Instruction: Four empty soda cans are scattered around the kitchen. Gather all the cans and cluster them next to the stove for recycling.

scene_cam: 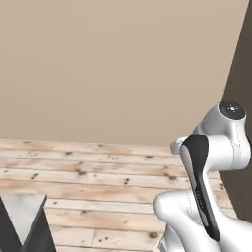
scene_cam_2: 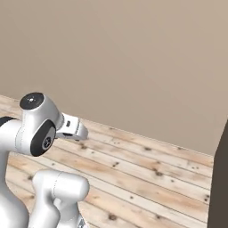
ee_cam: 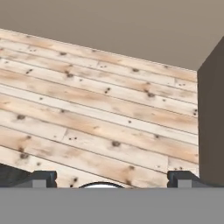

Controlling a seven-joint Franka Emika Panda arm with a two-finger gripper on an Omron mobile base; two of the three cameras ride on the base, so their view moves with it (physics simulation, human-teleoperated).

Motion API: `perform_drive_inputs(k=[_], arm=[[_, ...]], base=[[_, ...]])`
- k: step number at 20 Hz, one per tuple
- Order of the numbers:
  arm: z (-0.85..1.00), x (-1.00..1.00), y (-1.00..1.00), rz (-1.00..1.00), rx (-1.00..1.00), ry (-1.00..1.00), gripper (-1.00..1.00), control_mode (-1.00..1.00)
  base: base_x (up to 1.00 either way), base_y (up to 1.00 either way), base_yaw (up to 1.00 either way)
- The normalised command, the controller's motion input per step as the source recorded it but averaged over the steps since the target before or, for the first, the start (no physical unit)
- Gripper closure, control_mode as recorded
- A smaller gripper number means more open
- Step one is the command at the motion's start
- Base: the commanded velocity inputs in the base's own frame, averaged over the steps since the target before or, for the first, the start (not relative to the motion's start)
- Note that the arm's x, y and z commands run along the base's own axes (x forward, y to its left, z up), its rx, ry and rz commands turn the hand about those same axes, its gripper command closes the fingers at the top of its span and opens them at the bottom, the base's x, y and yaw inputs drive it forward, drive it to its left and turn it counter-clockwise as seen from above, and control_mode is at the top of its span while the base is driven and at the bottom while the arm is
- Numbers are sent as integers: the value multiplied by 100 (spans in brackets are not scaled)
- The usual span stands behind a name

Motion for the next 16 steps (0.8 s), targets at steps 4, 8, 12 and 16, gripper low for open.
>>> perform_drive_inputs(k=[4, 8, 12, 16], arm=[[0, 0, 0, 0, 0, 0, -100, 100], [0, 0, 0, 0, 0, 0, -100, 100], [0, 0, 0, 0, 0, 0, -100, 100], [0, 0, 0, 0, 0, 0, -100, 100]], base=[[73, -36, 22], [76, -42, 19], [77, -43, 19], [73, -34, 23]])
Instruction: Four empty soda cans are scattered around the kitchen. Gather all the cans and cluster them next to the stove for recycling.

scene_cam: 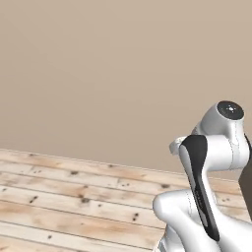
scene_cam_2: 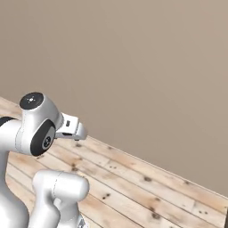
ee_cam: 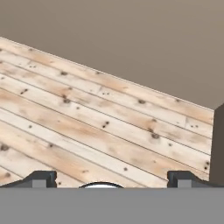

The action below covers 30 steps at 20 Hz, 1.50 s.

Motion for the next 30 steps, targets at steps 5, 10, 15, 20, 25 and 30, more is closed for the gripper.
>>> perform_drive_inputs(k=[5, 10, 15, 20, 25, 30], arm=[[0, 0, 0, 0, 0, 0, -100, 100], [0, 0, 0, 0, 0, 0, -100, 100], [0, 0, 0, 0, 0, 0, -100, 100], [0, 0, 0, 0, 0, 0, -100, 100], [0, 0, 0, 0, 0, 0, -100, 100], [0, 0, 0, 0, 0, 0, -100, 100]], base=[[68, -29, 27], [55, -8, 41], [30, -4, 48], [12, 0, 50], [13, 0, 50], [11, -5, 48]])
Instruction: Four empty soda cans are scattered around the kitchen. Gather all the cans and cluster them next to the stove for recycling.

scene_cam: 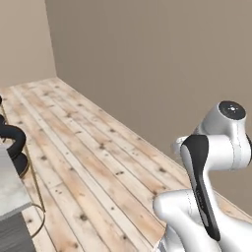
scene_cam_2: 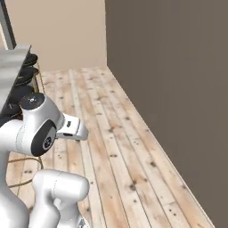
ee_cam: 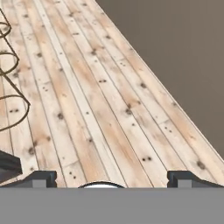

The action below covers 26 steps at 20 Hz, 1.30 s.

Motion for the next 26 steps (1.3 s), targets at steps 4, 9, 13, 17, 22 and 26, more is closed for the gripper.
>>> perform_drive_inputs(k=[4, 9, 13, 17, 22, 26], arm=[[0, 0, 0, 0, 0, 0, -100, 100], [0, 0, 0, 0, 0, 0, -100, 100], [0, 0, 0, 0, 0, 0, -100, 100], [0, 0, 0, 0, 0, 0, -100, 100], [0, 0, 0, 0, 0, 0, -100, 100], [0, 0, 0, 0, 0, 0, -100, 100]], base=[[0, -23, 41], [0, -19, 43], [0, -26, 43], [-2, -39, 40], [0, -14, 48], [0, 0, 50]])
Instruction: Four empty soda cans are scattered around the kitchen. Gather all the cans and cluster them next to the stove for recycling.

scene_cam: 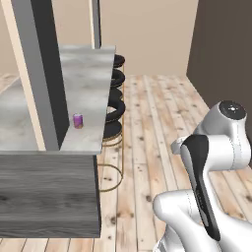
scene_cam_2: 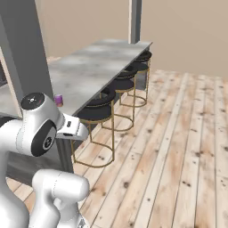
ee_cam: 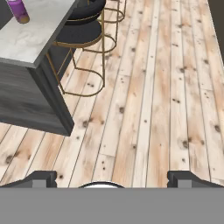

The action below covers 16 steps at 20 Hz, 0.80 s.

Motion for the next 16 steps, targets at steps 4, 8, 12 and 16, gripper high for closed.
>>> perform_drive_inputs(k=[4, 8, 12, 16], arm=[[0, 0, 0, 0, 0, 0, -100, 100], [0, 0, 0, 0, 0, 0, -100, 100], [0, 0, 0, 0, 0, 0, -100, 100], [0, 0, 0, 0, 0, 0, -100, 100]], base=[[0, 0, 50], [0, 0, 50], [0, -5, 50], [1, -33, 42]])
